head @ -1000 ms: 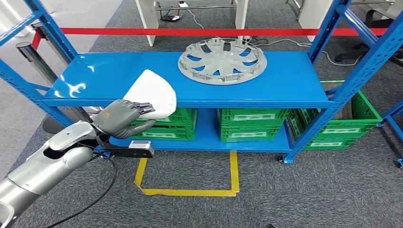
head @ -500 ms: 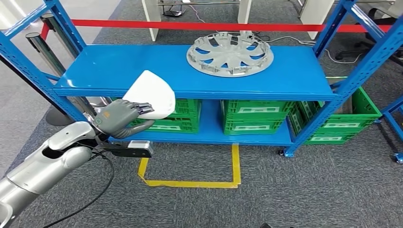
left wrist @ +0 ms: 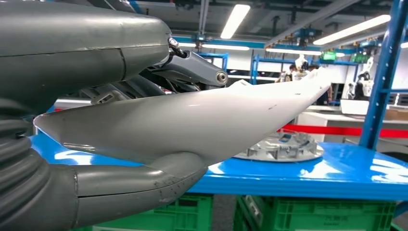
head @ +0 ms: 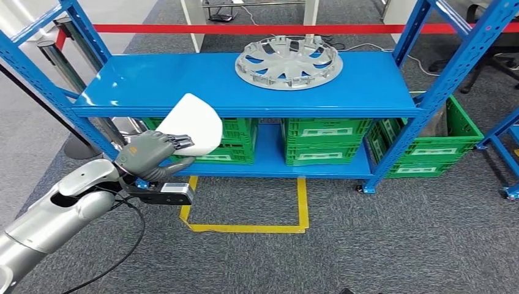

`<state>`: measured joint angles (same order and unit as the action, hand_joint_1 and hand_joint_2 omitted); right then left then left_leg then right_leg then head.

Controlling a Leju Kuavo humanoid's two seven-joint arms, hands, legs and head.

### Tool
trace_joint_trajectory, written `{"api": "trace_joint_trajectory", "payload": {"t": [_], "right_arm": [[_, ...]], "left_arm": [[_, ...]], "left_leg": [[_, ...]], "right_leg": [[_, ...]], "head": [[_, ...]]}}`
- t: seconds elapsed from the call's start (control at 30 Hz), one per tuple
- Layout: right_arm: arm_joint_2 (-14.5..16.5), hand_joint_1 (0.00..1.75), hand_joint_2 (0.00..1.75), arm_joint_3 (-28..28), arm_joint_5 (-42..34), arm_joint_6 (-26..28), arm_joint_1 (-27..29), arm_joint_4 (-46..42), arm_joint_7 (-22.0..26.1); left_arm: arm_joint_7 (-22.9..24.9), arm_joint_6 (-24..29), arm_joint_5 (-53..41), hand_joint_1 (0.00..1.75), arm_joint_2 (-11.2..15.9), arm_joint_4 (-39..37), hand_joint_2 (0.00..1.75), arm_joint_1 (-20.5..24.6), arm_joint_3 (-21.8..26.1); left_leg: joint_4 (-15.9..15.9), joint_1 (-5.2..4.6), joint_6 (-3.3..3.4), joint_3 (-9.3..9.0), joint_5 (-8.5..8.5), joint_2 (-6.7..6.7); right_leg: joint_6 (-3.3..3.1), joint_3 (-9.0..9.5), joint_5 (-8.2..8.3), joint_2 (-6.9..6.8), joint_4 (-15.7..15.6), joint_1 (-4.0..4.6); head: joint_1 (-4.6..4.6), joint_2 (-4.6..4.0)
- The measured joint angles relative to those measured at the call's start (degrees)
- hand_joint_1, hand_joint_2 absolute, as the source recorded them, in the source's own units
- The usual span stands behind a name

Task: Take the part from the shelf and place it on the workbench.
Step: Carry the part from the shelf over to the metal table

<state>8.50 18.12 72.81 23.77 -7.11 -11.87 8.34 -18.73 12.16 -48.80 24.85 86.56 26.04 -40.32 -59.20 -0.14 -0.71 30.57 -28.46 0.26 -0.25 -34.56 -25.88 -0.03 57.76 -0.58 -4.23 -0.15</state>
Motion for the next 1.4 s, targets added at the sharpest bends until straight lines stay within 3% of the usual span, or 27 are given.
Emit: {"api": "trace_joint_trajectory", "payload": {"t": [0.07,0.17,0.23,0.3,0.33,0.37,0.4,0.47,0.5,0.57,0.7,0.83,1.1,1.27,1.33,1.4], "right_arm": [[0.0,0.0,0.0,0.0,0.0,0.0,0.0,0.0,0.0],[0.1,0.0,0.0,0.0,0.0,-0.1,0.0,0.0,0.0],[0.0,0.0,0.0,0.0,0.2,-0.1,0.0,0.0,0.0],[0.0,0.0,0.0,0.0,0.5,-0.1,0.1,0.0,-0.1],[0.0,0.0,0.0,0.0,0.7,-0.2,0.1,0.0,-0.1],[0.0,0.0,0.0,-0.1,0.8,-0.3,0.2,0.0,0.0],[0.0,0.0,0.0,-0.1,0.9,-0.3,0.2,0.0,0.0],[0.0,0.0,0.0,-0.1,0.7,-0.5,0.1,0.0,0.1],[0.0,0.0,0.0,-0.1,0.6,-0.6,0.0,0.0,0.2],[0.0,0.0,0.0,-0.1,0.1,-0.8,0.0,0.0,0.5],[0.0,0.0,0.0,0.0,-0.3,-1.0,0.1,0.0,0.8],[0.0,0.0,0.0,0.0,-0.3,-1.1,-0.1,0.0,0.8],[0.0,0.0,0.0,0.0,-1.0,-1.7,-0.2,0.0,0.8],[0.3,0.0,0.0,0.0,-1.4,-2.0,-0.3,0.0,0.9],[0.3,0.0,0.0,0.0,-1.6,-2.1,-0.4,-0.1,0.9],[0.3,0.0,0.0,0.0,-1.8,-2.2,-0.4,-0.1,0.9]], "left_arm": [[0.0,0.1,-0.1,1.75,0.1,0.0,1.75,0.0,0.2],[0.0,0.1,-0.2,1.75,0.1,0.0,1.75,0.1,0.5],[0.0,0.2,-0.3,1.75,0.1,0.0,1.75,0.1,0.5],[-0.1,0.2,-0.4,1.75,0.1,0.0,1.75,0.0,0.5],[-0.2,0.2,-0.4,1.75,0.1,0.0,1.75,-0.2,0.5],[-0.2,0.2,-0.4,1.75,0.1,0.0,1.75,-0.3,0.5],[-0.3,0.2,-0.4,1.75,0.1,0.0,1.75,-0.3,0.5],[-0.4,0.2,-0.4,1.75,0.1,0.0,1.75,-0.4,0.5],[-0.5,0.3,-0.4,1.75,0.1,0.0,1.75,-0.4,0.5],[-0.6,0.4,-0.5,1.75,0.3,0.0,1.75,-0.5,0.5],[-0.7,0.8,-0.6,1.75,0.6,0.0,1.75,-0.7,0.6],[-0.8,1.0,-0.6,1.75,1.0,0.0,1.75,-0.9,0.6],[-0.8,1.4,-0.6,1.75,1.9,0.3,1.75,-2.1,0.8],[-0.8,1.6,-0.6,1.75,2.6,1.0,1.75,-2.6,1.3],[-0.8,1.7,-0.6,1.75,2.7,1.4,1.75,-2.7,1.7],[-0.8,1.9,-0.6,1.75,2.7,1.6,1.75,-2.9,1.9]], "left_leg": [[2.7,-0.34,0.56,-1.35,-0.15,-0.01],[3.7,-0.21,1.73,-0.97,1.02,0.11],[4.2,0.0,2.41,-0.55,1.82,0.22],[4.1,-0.07,2.67,0.17,2.27,0.22],[4.1,-0.13,2.67,0.48,2.46,0.22],[4.0,-0.18,2.62,0.72,2.62,0.2],[3.9,-0.21,2.56,0.88,2.71,0.19],[3.4,-0.31,2.29,1.1,2.67,0.17],[3.1,-0.41,2.1,1.33,2.62,0.17],[2.5,-0.67,1.89,1.89,2.56,0.19],[2.5,-0.67,2.01,2.17,2.87,0.19],[2.7,-0.51,1.67,2.18,3.11,0.18],[2.8,-0.46,1.16,2.36,3.36,0.17],[3.0,-0.59,2.28,2.45,3.6,0.2],[4.4,-0.23,2.68,1.97,4.36,0.38],[4.9,-0.07,2.92,1.93,4.72,0.62]], "right_leg": [[0.68,-0.21,0.56,-0.03,-0.1,-0.02],[1.74,-1.0,0.29,-0.02,0.5,-0.03],[2.13,-3.45,-2.87,0.05,5.5,-0.05],[2.46,-6.65,-6.67,0.05,13.3,-0.09],[2.57,-7.54,-7.52,0.04,15.8,-0.1],[2.6,-7.26,-7.25,0.04,16.0,-0.1],[2.54,-5.81,-5.99,0.03,13.9,-0.09],[2.14,-0.78,-2.85,0.02,5.7,-0.03],[1.85,1.21,-2.05,0.03,2.2,0.0],[1.49,2.72,-1.98,0.07,-0.6,0.02],[1.35,2.48,-1.79,0.12,-0.7,0.12],[0.9,2.4,-1.74,0.07,-0.7,0.34],[0.65,2.26,-1.6,0.01,-0.6,0.37],[1.47,2.13,-1.23,-0.06,-1.0,0.06],[1.75,0.98,-2.81,0.01,1.1,0.21],[2.08,-2.19,-6.29,0.07,7.7,0.13]], "head": [[-0.04,0.0],[-0.04,0.0],[0.1,0.0],[0.17,0.0],[0.15,0.0],[0.16,0.0],[0.15,0.0],[0.16,0.0],[0.13,0.0],[0.06,0.0],[0.03,0.0],[0.04,0.0],[0.07,0.0],[0.02,0.0],[0.11,0.0],[0.18,0.0]]}}
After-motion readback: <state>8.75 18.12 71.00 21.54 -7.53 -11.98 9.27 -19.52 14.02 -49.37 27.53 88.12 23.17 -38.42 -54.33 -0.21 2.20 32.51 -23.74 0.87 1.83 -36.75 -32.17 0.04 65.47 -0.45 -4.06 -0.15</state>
